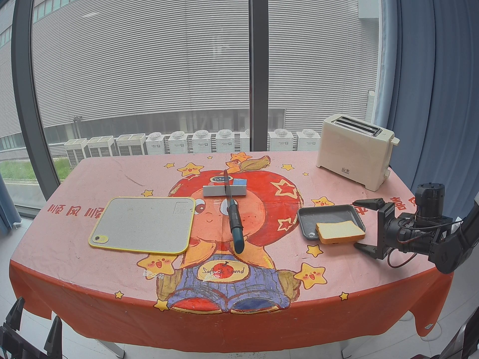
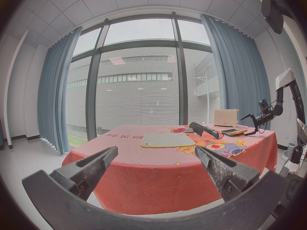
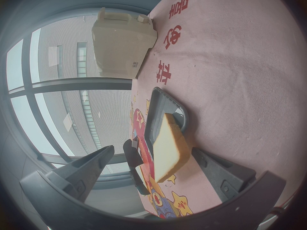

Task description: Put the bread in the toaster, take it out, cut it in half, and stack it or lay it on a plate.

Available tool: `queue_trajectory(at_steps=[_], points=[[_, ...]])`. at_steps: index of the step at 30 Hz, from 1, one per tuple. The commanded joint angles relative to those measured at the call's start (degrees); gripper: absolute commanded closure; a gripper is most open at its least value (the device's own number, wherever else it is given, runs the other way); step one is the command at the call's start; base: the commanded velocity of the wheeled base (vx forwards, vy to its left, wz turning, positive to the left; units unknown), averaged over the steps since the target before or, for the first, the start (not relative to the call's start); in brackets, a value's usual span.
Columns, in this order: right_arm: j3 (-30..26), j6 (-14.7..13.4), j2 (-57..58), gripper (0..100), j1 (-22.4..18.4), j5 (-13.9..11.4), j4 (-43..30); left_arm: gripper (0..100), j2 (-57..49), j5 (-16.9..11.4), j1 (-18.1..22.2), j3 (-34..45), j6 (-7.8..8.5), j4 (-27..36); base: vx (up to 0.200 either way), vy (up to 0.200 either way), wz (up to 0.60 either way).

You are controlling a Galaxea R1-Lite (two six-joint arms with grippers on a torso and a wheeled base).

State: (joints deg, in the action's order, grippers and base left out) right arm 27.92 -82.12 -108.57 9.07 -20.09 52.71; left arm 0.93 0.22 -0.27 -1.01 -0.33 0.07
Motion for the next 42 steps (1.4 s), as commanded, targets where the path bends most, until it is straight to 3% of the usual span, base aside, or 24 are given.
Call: queue_trajectory(at_steps=[1, 11, 42], points=[[-0.3, 0.1, -0.7, 100, -0.1, 0.0, 0.0, 0, -0.9, 0.0, 0.0, 1.0, -0.02, 0.0, 0.0, 0.0, 0.0], [-4.4, 0.2, -3.5, 100, 1.9, -0.1, 0.0, 0, -0.9, 0.0, 0.0, 1.0, -0.02, 0.0, 0.0, 0.0, 0.0], [-3.1, 0.3, 2.7, 100, 1.1, 0.1, 0.1, 0, -0.9, 0.0, 0.0, 1.0, -0.02, 0.0, 0.0, 0.0, 0.0]])
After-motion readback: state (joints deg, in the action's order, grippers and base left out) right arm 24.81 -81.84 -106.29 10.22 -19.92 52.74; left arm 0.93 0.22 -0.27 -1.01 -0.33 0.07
